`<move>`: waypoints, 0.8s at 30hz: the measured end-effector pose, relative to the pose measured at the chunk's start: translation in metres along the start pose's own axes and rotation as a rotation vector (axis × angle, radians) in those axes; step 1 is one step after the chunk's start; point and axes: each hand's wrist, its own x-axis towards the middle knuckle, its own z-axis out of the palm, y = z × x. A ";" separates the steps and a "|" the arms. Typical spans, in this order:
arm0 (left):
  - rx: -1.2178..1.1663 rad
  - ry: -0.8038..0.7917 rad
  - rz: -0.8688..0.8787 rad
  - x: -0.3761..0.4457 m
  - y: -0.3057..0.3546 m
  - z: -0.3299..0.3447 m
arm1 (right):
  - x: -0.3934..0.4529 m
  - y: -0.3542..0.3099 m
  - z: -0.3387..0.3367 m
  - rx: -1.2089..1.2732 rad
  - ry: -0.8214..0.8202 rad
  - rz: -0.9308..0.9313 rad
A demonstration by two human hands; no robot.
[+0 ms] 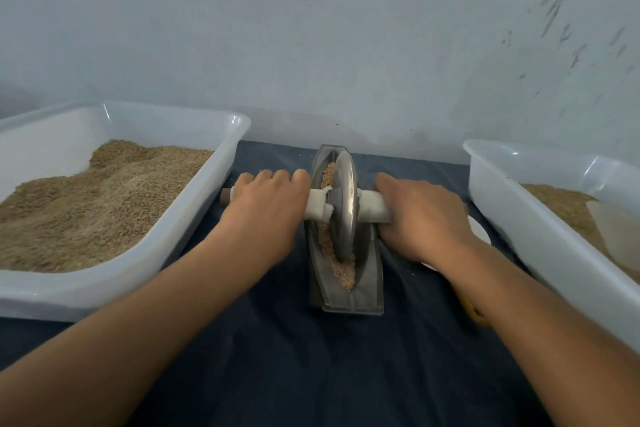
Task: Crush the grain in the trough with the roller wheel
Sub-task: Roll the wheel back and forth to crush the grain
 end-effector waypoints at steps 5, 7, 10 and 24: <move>0.032 -0.008 0.000 0.024 -0.003 0.008 | 0.027 0.008 0.013 0.044 -0.093 0.056; 0.049 -0.017 -0.009 0.035 -0.003 0.010 | 0.034 0.013 0.018 0.052 -0.117 0.064; 0.017 -0.019 -0.021 0.050 -0.007 0.011 | 0.048 0.018 0.022 0.057 -0.148 0.057; 0.014 0.113 -0.048 0.083 -0.010 0.028 | 0.095 0.032 0.020 0.196 -0.375 0.028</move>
